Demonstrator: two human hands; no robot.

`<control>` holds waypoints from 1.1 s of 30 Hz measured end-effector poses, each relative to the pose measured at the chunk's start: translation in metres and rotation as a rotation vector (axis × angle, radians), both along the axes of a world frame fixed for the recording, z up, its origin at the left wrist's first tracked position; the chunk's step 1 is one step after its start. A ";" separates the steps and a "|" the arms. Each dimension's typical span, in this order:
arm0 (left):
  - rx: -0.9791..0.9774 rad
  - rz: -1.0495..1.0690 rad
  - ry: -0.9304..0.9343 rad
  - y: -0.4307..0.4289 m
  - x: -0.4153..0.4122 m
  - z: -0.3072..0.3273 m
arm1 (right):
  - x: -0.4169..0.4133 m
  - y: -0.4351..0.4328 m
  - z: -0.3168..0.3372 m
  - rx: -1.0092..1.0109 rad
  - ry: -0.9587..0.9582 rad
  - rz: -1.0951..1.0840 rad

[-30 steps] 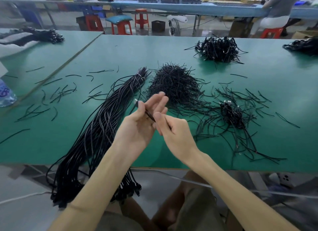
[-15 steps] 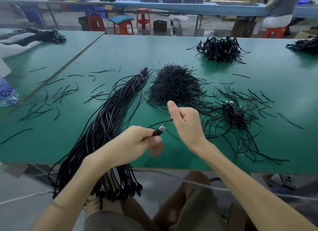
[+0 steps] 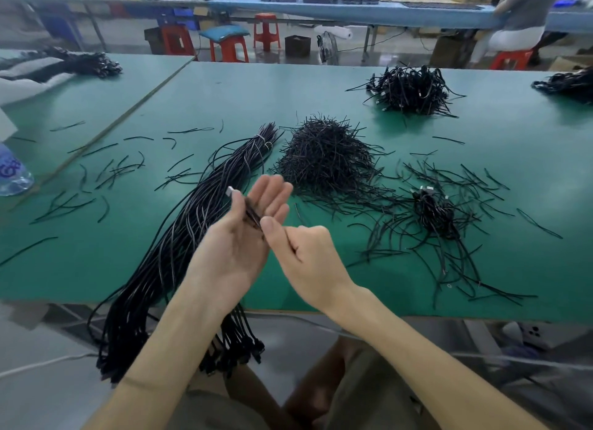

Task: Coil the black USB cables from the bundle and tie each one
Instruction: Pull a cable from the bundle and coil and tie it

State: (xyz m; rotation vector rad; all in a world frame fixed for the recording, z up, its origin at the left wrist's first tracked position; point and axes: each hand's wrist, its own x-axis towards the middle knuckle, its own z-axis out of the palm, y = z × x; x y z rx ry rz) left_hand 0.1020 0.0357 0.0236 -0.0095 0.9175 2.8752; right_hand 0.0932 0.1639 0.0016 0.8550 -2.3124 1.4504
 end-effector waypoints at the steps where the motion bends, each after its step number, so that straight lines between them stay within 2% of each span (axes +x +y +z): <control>1: 0.117 -0.011 -0.030 -0.005 0.000 0.005 | -0.001 0.002 -0.004 0.013 -0.014 -0.001; 4: 0.249 -0.096 0.044 -0.021 0.007 0.015 | -0.011 0.013 -0.012 0.004 -0.079 -0.035; 7: 0.160 -0.254 0.174 -0.036 0.016 0.023 | -0.026 0.024 -0.014 -0.031 -0.101 -0.138; 8: 0.028 -0.265 0.226 -0.040 0.018 0.024 | -0.032 0.027 -0.014 -0.026 -0.099 -0.178; 11: -0.685 -0.205 0.380 -0.043 0.023 0.023 | -0.042 0.032 -0.011 -0.016 -0.091 -0.245; 12: -0.868 -0.226 0.399 -0.039 0.023 0.022 | -0.043 0.032 -0.008 -0.026 -0.074 -0.255; 15: -1.176 -0.307 0.396 -0.024 0.023 0.009 | -0.041 0.027 -0.002 -0.044 0.022 -0.262; 18: -1.401 -0.225 0.366 -0.013 0.018 -0.008 | -0.036 0.022 0.000 -0.052 0.050 -0.233; 22: -1.352 -0.116 0.360 -0.008 0.015 -0.017 | -0.033 0.022 0.000 -0.129 -0.035 -0.254; 25: -1.341 -0.009 0.428 0.000 0.013 -0.022 | -0.029 0.019 0.001 -0.192 -0.092 -0.265; 27: -1.272 0.072 0.415 0.008 0.012 -0.022 | -0.025 0.016 0.003 -0.235 -0.129 -0.253; 30: -0.999 0.170 0.276 0.015 0.010 -0.021 | -0.017 0.010 0.002 -0.271 -0.116 -0.183; 33: -0.609 0.123 0.162 0.022 0.009 -0.017 | -0.009 0.002 0.003 -0.267 -0.139 -0.141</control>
